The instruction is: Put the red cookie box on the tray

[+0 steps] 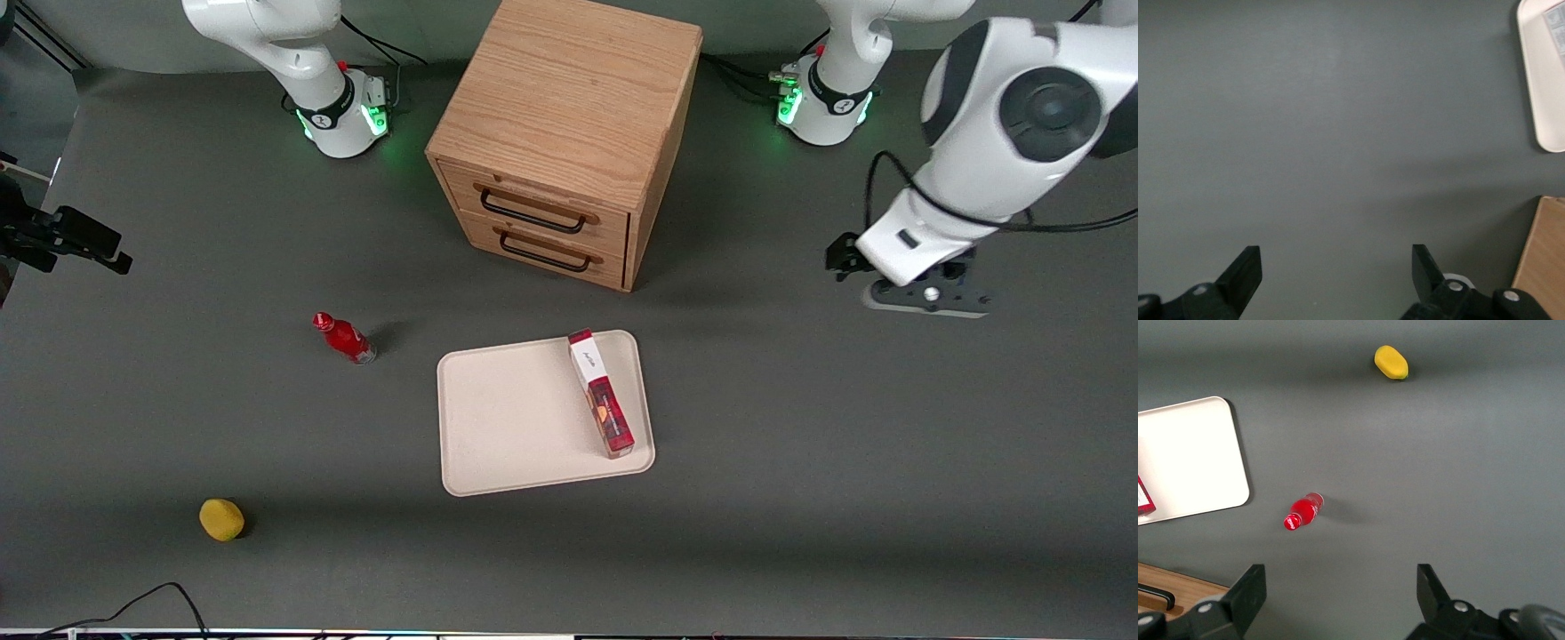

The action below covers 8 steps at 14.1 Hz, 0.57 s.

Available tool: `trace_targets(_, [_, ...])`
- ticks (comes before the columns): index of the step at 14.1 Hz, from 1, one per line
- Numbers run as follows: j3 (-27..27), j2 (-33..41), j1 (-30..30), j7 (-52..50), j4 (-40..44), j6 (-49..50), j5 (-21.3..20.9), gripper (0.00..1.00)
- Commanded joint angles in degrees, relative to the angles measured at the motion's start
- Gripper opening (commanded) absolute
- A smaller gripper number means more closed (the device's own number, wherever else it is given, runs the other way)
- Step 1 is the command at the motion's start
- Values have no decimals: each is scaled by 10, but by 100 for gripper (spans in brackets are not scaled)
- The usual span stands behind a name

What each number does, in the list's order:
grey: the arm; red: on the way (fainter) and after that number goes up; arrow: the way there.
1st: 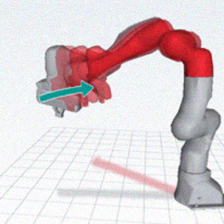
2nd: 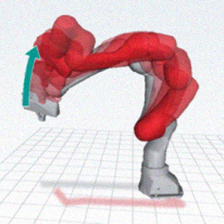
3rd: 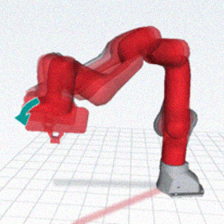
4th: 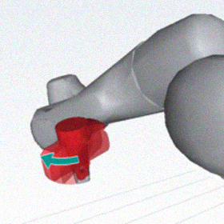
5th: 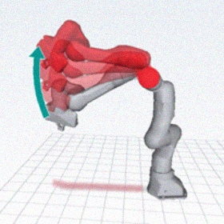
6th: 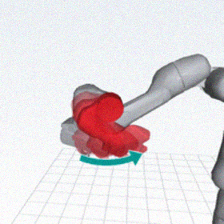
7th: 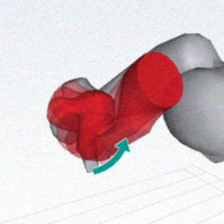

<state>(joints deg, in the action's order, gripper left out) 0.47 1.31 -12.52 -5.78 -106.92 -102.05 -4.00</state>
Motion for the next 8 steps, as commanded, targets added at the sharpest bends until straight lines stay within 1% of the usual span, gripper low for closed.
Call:
trace_targets(1, [-63,32,-2,57,-26,-7,26,100])
trace_targets(2, [-83,33,-4,72,-21,-6,28,100])
trace_targets(4, [-97,32,-2,83,-12,-3,28,100])
trace_targets(8, [-101,26,-2,83,26,32,24,100])
